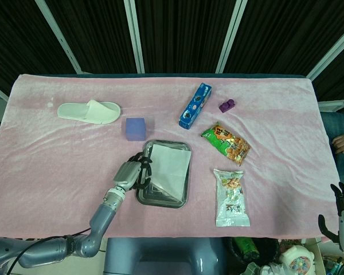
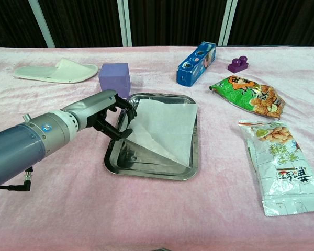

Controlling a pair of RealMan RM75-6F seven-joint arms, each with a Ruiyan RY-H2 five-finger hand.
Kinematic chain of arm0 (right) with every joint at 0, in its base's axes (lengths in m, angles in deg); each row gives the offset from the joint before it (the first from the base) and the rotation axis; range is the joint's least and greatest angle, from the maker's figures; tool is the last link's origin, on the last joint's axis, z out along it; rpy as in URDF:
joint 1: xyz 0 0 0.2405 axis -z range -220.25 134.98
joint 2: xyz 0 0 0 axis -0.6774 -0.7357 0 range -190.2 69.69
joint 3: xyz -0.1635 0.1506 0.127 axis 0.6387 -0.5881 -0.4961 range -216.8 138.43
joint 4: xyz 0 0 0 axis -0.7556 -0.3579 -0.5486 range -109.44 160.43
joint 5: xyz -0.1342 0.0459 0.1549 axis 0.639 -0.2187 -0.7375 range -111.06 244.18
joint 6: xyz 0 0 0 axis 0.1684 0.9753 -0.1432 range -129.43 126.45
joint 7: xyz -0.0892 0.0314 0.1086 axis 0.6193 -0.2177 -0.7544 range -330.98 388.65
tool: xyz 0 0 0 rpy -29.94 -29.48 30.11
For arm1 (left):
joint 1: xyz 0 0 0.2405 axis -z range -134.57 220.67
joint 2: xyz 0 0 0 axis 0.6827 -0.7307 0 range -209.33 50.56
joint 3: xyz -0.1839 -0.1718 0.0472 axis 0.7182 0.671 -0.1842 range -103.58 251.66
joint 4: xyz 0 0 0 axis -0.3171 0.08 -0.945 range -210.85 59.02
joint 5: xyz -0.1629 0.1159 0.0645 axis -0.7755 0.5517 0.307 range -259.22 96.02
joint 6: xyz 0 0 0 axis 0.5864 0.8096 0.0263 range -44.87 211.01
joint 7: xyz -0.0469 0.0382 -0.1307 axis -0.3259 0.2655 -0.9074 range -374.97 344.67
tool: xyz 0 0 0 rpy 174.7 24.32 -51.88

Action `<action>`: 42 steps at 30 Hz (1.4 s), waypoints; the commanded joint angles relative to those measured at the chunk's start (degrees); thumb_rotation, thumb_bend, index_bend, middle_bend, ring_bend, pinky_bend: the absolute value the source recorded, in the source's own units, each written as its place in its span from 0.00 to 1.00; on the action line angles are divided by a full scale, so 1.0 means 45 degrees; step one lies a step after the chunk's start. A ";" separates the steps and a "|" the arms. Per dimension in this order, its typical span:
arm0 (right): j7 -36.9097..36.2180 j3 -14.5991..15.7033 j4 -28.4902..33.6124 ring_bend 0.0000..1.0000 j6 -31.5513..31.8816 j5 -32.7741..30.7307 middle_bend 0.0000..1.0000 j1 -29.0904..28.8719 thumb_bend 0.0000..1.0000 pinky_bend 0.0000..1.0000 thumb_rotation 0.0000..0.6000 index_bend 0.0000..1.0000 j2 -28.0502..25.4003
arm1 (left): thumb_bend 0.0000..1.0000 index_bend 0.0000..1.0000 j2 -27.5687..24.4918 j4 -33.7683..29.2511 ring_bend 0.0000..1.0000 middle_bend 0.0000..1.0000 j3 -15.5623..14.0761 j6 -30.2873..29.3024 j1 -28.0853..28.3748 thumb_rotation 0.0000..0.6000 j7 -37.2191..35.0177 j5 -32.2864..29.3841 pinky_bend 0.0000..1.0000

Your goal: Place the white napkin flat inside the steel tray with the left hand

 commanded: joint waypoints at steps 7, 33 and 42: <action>-0.0029 -0.0007 0.0011 0.08 -0.0008 -0.0020 0.00 0.0000 0.39 0.15 1.00 0.00 -0.0013 | 0.23 0.24 -0.0603 -0.0669 0.01 0.16 -0.0153 0.0634 0.0058 1.00 -0.0190 -0.0137 0.05; 0.0035 -0.0032 0.0077 0.08 -0.0077 -0.0180 0.00 -0.0020 0.39 0.15 1.00 0.00 -0.0035 | 0.17 0.17 -0.4391 -0.4026 0.00 0.09 0.0399 0.2404 0.0527 1.00 -0.1333 -0.1801 0.01; 0.0042 -0.0019 0.0111 0.08 -0.0093 -0.0195 0.00 -0.0017 0.39 0.15 1.00 0.00 -0.0049 | 0.19 0.20 -0.2600 -0.0542 0.00 0.13 0.0167 0.2111 0.1182 1.00 -0.2670 0.2752 0.09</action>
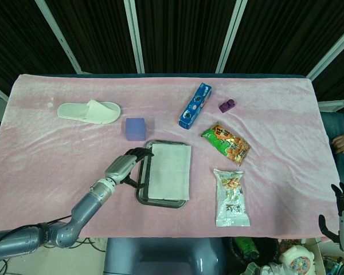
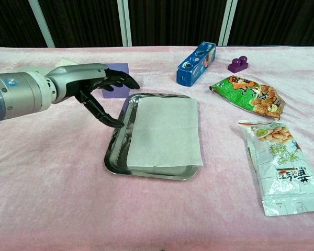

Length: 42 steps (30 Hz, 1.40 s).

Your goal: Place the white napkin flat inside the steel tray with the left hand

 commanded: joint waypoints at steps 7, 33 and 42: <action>-0.0045 -0.0008 0.0015 0.08 -0.0035 -0.0065 0.00 -0.0002 0.39 0.15 1.00 0.00 -0.0030 | 0.19 0.21 0.2728 0.5323 0.01 0.15 -0.0773 -0.1199 0.1257 1.00 -0.2775 0.5769 0.14; -0.0179 -0.0014 0.0100 0.08 -0.0086 -0.0124 0.00 -0.0004 0.39 0.15 1.00 0.00 -0.0120 | 0.20 0.21 0.4336 0.7475 0.08 0.20 -0.1032 0.0217 0.2591 1.00 -0.2879 0.5328 0.21; -0.0216 -0.0001 0.0074 0.09 -0.0084 -0.0037 0.00 -0.0018 0.39 0.15 1.00 0.00 -0.0109 | 0.20 0.24 0.4470 0.7608 0.09 0.25 -0.1012 0.0115 0.2554 1.00 -0.2532 0.5035 0.21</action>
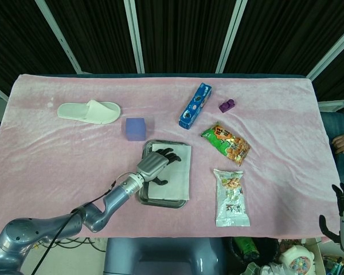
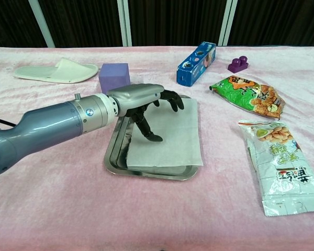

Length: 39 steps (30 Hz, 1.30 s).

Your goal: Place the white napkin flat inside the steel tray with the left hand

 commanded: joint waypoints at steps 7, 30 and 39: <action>-0.0003 -0.0021 -0.0015 0.09 0.0009 -0.0059 0.00 0.0002 0.39 0.15 1.00 0.00 0.0003 | 0.20 0.25 0.0015 0.0093 0.09 0.22 0.0029 0.0338 0.0012 1.00 0.0326 -0.0466 0.21; -0.0028 -0.0008 0.0032 0.09 -0.0056 -0.0112 0.00 -0.0012 0.39 0.15 1.00 0.00 -0.0044 | 0.20 0.25 -0.0052 0.0800 0.09 0.24 -0.0935 -0.0517 0.0044 1.00 -0.0064 0.1032 0.24; -0.0064 -0.0012 0.0055 0.09 -0.0082 -0.0153 0.00 -0.0014 0.39 0.15 1.00 0.00 -0.0075 | 0.20 0.25 -0.0046 0.1061 0.09 0.24 -0.1228 -0.0386 0.0143 1.00 -0.0294 0.1322 0.23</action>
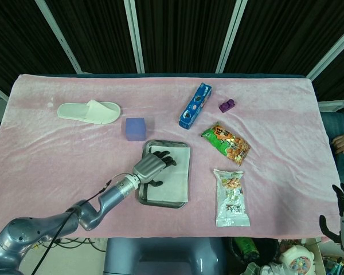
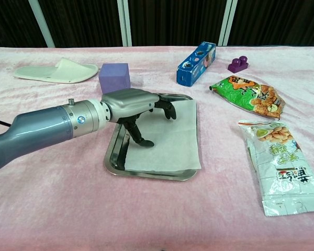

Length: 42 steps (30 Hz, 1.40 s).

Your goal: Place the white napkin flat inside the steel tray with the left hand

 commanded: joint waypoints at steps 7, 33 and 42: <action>-0.0029 0.0000 0.0010 0.09 -0.0034 -0.0011 0.00 -0.0014 0.39 0.15 1.00 0.00 -0.0012 | 0.20 0.25 0.0152 0.0396 0.09 0.25 -0.0179 -0.0153 0.0061 1.00 0.0347 0.0258 0.19; 0.0072 0.0022 0.0021 0.09 -0.0014 0.0013 0.00 -0.0018 0.39 0.15 1.00 0.00 0.0007 | 0.20 0.25 -0.0186 0.0918 0.09 0.24 -0.0990 -0.0359 0.0188 1.00 0.0658 0.1184 0.18; 0.0048 0.0016 0.0018 0.09 -0.0018 0.0005 0.00 -0.0022 0.39 0.15 1.00 0.00 0.0004 | 0.20 0.24 -0.0366 0.0155 0.09 0.23 -0.0466 0.0221 0.0002 1.00 0.1912 0.0166 0.18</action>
